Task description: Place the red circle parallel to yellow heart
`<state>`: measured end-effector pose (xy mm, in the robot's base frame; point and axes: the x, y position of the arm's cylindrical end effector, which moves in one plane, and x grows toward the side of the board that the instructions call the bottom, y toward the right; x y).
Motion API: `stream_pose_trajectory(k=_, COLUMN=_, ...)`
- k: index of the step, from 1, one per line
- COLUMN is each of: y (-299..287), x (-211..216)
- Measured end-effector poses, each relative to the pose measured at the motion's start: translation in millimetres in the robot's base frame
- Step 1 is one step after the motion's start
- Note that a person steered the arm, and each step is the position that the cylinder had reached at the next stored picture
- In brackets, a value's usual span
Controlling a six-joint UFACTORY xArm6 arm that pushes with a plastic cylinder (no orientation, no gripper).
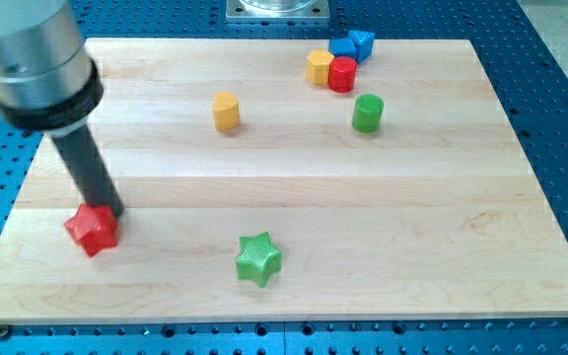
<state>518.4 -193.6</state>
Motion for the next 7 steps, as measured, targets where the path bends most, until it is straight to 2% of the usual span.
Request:
stream_pose_trajectory(k=1, y=31, x=7)
stream_pose_trajectory(k=3, y=17, x=53)
stream_pose_trajectory(k=4, y=87, x=35)
stream_pose_trajectory(k=5, y=203, x=-29)
stream_pose_trajectory(k=6, y=353, x=-98)
stream_pose_trajectory(k=7, y=426, x=-191)
